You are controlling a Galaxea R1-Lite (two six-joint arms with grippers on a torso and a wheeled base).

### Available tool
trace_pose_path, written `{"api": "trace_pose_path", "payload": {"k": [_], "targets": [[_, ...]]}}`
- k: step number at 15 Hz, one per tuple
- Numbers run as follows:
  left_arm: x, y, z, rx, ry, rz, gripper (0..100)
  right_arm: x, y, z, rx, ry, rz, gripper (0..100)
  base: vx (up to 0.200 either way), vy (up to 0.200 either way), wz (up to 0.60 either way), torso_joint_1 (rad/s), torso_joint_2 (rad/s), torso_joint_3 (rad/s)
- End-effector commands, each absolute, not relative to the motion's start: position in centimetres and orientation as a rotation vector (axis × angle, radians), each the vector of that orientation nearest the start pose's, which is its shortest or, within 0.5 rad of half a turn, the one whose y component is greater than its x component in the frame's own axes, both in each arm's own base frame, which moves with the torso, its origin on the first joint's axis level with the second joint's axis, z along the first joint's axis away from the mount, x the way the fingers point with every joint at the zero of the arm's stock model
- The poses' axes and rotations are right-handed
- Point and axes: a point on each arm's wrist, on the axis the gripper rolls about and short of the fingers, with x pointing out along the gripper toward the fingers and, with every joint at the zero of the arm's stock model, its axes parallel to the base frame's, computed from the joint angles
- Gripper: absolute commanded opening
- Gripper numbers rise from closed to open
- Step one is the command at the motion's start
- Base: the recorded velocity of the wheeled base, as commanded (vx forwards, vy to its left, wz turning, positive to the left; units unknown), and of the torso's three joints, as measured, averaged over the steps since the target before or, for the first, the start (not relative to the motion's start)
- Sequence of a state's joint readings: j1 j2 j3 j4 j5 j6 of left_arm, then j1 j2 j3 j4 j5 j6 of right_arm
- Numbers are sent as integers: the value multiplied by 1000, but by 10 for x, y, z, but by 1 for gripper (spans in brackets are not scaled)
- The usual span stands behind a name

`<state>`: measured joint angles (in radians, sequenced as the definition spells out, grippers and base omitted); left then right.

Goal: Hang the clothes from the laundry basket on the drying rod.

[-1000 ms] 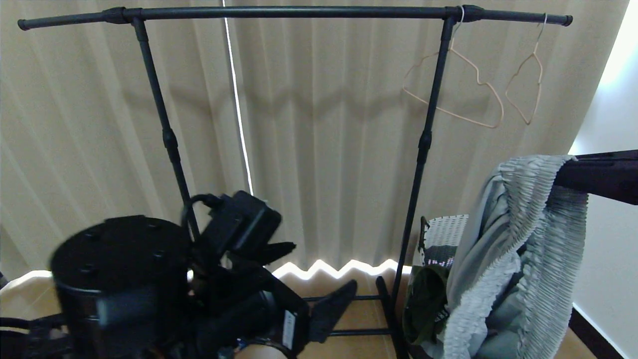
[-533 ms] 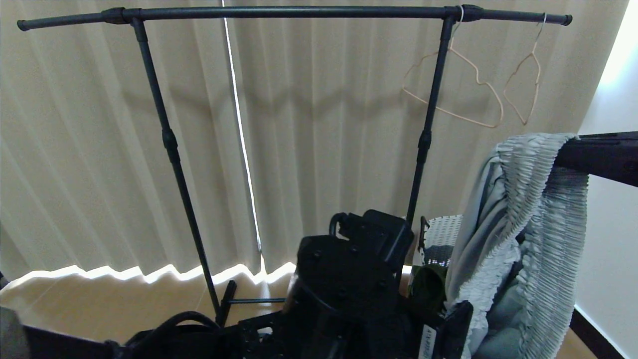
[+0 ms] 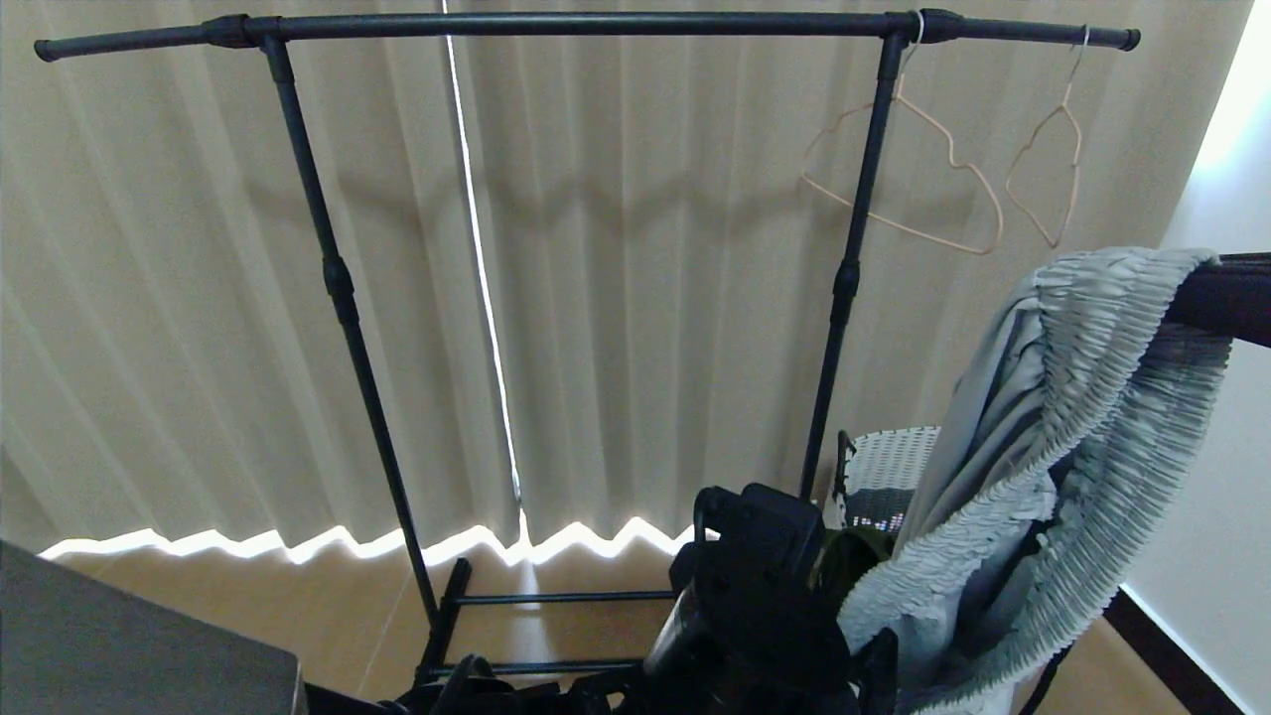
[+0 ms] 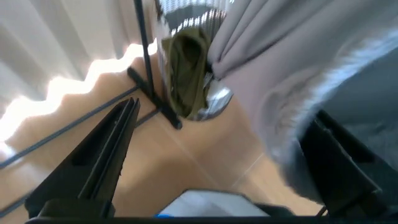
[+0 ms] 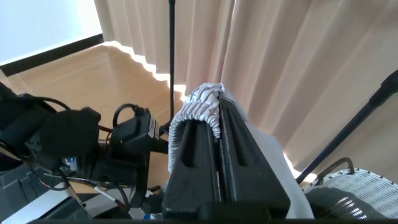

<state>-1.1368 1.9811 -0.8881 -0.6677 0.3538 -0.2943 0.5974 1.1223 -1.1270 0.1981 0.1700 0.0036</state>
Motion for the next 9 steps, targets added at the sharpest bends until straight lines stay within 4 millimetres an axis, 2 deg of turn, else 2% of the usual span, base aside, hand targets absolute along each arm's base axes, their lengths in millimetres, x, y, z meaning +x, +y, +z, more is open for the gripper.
{"api": "trace_pose_path", "payload": {"k": [1,2,4,7,9], "targets": [[156,-319,111,3,432,-711,100,115,83,328,-38,187,764,0,0,0,0,0,0,0],[155,-318,110,-7,426,-715,0,115,83,328,-38,187,764,0,0,0,0,0,0,0],[149,-313,110,-17,411,-727,0,116,84,328,-40,188,761,0,0,0,0,0,0,0],[128,-311,121,-49,338,-747,0,120,86,327,-40,189,754,0,0,0,0,0,0,0],[119,-295,130,-23,301,-755,0,126,89,325,-47,207,751,0,0,0,0,0,0,0]]}}
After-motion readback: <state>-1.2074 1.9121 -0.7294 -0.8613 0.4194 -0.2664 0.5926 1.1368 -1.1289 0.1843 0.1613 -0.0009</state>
